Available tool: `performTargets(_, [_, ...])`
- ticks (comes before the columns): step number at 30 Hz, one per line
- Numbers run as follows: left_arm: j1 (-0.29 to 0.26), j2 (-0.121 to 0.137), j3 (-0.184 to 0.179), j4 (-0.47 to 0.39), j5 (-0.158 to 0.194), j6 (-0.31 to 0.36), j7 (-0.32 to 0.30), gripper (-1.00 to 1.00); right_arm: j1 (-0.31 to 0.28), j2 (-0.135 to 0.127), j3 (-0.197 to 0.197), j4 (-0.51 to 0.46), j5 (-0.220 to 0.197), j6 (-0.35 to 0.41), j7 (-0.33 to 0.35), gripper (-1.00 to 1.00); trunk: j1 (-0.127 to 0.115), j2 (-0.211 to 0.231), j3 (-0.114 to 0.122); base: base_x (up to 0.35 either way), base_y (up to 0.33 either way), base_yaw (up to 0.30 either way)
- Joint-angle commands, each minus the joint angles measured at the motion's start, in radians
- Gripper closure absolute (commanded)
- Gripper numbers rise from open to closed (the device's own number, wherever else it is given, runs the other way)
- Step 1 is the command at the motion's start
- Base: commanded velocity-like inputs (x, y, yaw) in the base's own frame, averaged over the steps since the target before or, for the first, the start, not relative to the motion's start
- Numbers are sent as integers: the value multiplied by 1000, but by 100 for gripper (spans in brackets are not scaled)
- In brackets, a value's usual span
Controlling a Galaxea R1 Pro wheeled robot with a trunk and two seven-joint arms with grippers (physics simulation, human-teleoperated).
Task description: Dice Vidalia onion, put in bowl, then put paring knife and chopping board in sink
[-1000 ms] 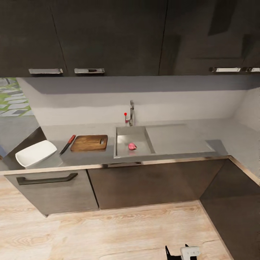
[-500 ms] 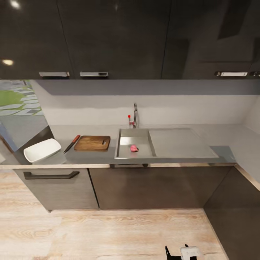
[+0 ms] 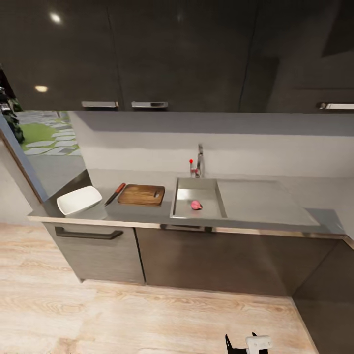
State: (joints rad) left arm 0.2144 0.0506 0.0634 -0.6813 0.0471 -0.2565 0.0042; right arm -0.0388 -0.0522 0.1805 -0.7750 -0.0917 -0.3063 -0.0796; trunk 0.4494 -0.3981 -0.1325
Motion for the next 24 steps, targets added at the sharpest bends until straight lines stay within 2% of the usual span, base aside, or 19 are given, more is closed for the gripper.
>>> performTargets(1, [0,0,0,-1,5,-1,0,-100,-1,-2,8,0,-9,-4,-8,-100,1,-2,-1,0,0,79])
performTargets(5, [0,0,0,1,4,-1,0,-100,-1,-2,8,0,-10,-4,-8,-100,1,-2,0,0,-16,36])
performTargets(10, [0,0,0,2,4,-1,0,-100,-1,-3,7,0,-10,-4,-8,-100,1,-2,2,0,-231,-13])
performTargets(16, [0,0,0,2,4,0,0,-100,-1,-3,7,0,-11,-4,-8,-100,1,-2,8,0,-235,-132])
performTargets(24, [0,0,0,2,4,-1,-1,-100,-1,-3,8,0,-11,-4,-8,-100,1,-2,20,0,-48,-171])
